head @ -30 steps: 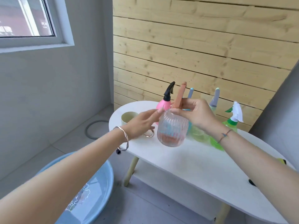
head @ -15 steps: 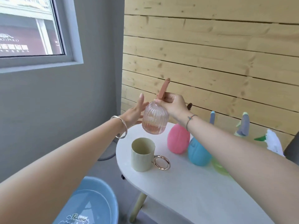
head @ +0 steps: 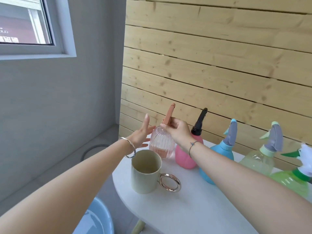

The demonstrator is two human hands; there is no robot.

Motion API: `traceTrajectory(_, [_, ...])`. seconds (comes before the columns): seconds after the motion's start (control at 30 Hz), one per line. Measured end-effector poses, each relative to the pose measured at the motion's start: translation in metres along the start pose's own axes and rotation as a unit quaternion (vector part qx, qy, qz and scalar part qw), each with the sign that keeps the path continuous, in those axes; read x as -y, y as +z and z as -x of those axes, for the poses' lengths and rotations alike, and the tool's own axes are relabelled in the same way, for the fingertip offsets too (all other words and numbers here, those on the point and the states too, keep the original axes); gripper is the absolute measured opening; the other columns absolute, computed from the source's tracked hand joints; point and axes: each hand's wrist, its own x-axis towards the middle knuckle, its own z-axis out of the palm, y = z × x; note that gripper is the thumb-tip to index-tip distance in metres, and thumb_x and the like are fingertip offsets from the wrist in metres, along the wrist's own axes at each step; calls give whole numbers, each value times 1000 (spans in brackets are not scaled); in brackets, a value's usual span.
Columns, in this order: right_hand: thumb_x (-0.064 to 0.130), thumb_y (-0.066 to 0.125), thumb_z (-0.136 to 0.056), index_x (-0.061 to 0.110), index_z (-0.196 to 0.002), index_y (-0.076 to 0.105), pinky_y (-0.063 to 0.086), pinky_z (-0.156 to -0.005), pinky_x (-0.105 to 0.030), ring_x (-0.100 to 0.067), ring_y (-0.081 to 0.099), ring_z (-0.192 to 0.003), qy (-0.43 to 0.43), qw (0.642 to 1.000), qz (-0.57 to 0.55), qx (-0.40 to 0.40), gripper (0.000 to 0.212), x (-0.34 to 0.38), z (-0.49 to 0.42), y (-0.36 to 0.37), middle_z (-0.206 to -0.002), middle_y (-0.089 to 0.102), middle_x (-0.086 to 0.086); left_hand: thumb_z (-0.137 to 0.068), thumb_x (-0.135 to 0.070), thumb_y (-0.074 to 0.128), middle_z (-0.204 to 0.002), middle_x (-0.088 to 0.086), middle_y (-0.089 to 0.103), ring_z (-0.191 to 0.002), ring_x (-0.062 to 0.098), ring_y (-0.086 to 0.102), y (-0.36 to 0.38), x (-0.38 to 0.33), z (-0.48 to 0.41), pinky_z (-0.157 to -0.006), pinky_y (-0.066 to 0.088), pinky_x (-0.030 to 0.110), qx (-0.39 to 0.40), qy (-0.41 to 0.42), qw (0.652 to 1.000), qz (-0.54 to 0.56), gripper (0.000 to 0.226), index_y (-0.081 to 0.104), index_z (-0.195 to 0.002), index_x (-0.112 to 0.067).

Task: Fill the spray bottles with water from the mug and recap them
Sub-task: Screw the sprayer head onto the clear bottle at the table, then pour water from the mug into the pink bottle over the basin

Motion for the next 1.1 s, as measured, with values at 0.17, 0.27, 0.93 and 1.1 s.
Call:
traceTrajectory(0.17, [9,69,-85,16,-95,66,50,-91,-27,-13,64,-92,-7,1000,20,-13,13,-6,-3,3,-93,68,1,-88,-72,0,-157,-1,31,-139,24,38,2,1,0,-111,30,35,-1,-1,1000,0,86,35,-149,-22])
traceTrajectory(0.27, [11,65,-89,11,-104,65,47,-83,-17,-14,62,-97,5,999,50,-2,15,-1,-1,1,-102,68,-3,-89,-71,1,-157,0,31,-139,25,38,3,0,2,-112,29,36,-6,2,1000,-6,85,34,-149,-21])
traceTrajectory(0.93, [17,65,-88,2,-127,41,33,-82,-21,-22,52,-109,48,976,115,-177,48,8,42,-50,-118,51,-6,-94,-38,57,-105,-9,67,-101,8,62,37,-10,64,-81,44,8,-133,189,968,-99,25,66,-110,-19])
traceTrajectory(1.1, [16,65,-87,8,-108,63,39,-78,-23,-24,62,-102,-27,969,159,-186,22,16,47,-54,-107,68,-6,-89,-37,66,-118,-13,62,-114,6,53,51,-15,72,-90,34,18,-151,210,958,-122,38,60,-123,-21])
